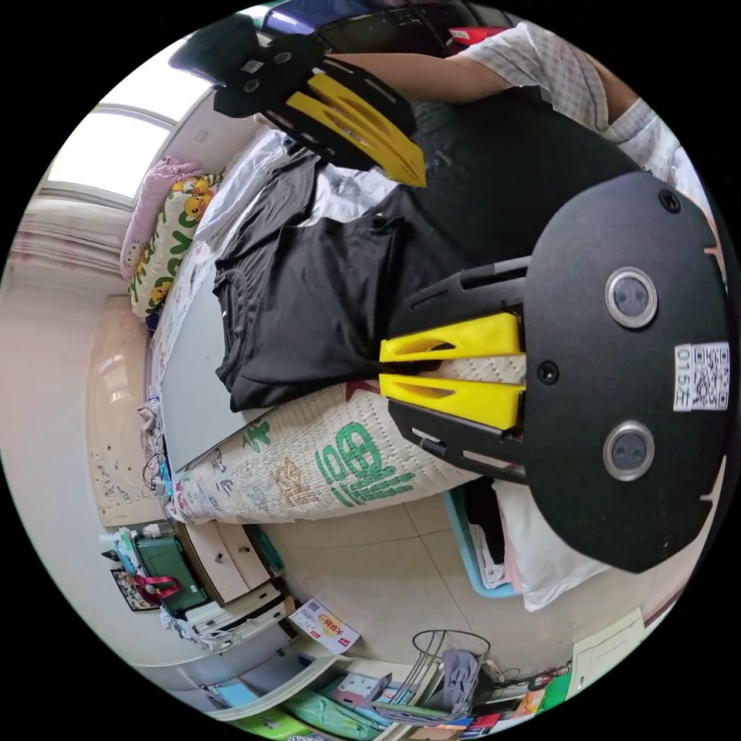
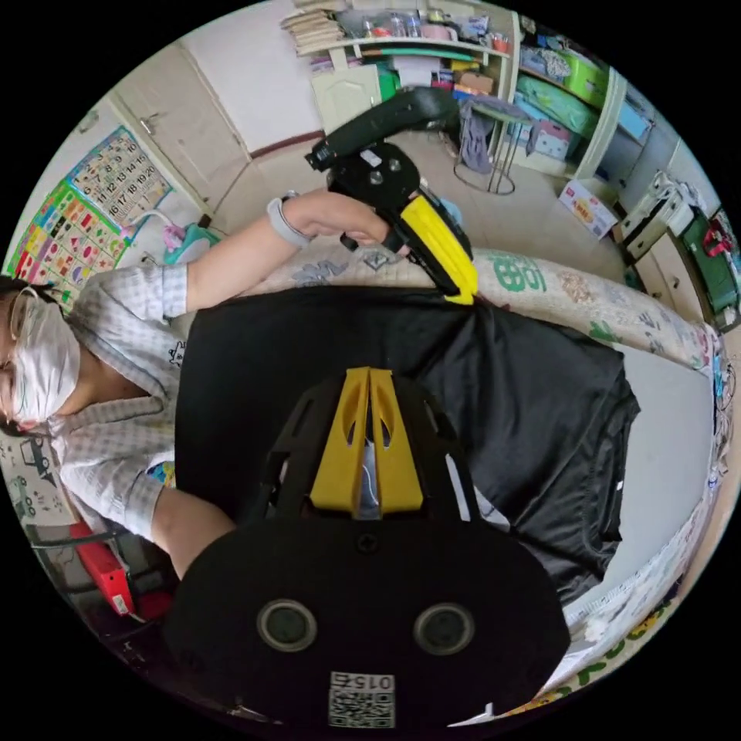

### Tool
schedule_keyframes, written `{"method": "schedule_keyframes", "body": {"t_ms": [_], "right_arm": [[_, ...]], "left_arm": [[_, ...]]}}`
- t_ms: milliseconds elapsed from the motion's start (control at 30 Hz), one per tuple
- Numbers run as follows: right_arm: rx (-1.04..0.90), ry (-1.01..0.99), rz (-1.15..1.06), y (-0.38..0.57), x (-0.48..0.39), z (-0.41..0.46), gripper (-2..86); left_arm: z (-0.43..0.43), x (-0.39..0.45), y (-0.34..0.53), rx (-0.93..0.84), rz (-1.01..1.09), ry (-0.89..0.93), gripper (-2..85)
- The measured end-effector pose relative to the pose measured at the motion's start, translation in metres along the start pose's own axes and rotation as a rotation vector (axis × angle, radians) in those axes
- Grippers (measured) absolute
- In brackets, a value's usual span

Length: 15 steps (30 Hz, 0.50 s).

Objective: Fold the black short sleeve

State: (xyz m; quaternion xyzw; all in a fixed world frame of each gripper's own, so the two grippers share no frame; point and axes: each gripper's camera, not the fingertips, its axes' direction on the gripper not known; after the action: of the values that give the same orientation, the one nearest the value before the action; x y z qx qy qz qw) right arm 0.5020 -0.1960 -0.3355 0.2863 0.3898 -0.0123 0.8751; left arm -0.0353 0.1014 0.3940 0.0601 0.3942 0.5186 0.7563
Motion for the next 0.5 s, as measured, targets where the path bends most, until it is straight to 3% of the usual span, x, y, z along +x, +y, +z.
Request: {"method": "schedule_keyframes", "body": {"t_ms": [167, 267, 333, 400, 500], "right_arm": [[0.466, 0.159, 0.114, 0.032, 0.001, -0.079, -1.0], [0.858, 0.377, 0.301, 0.062, 0.001, -0.119, -0.9], [1.187, 0.629, 0.505, 0.082, 0.006, -0.129, -0.8], [1.204, 0.765, 0.714, 0.087, 0.026, -0.138, -0.5], [0.869, 0.728, 0.829, 0.091, 0.073, -0.155, 1.2]], "left_arm": [[-0.049, 0.002, 0.017, 0.179, -0.027, -0.036, 1.9], [-0.072, 0.004, 0.027, 0.324, -0.043, -0.018, 3.2], [-0.083, 0.007, 0.03, 0.439, -0.089, -0.081, 4.1], [-0.087, 0.017, 0.022, 0.507, -0.069, -0.198, 4.8], [-0.078, 0.023, -0.013, 0.502, -0.029, -0.234, 6.6]]}}
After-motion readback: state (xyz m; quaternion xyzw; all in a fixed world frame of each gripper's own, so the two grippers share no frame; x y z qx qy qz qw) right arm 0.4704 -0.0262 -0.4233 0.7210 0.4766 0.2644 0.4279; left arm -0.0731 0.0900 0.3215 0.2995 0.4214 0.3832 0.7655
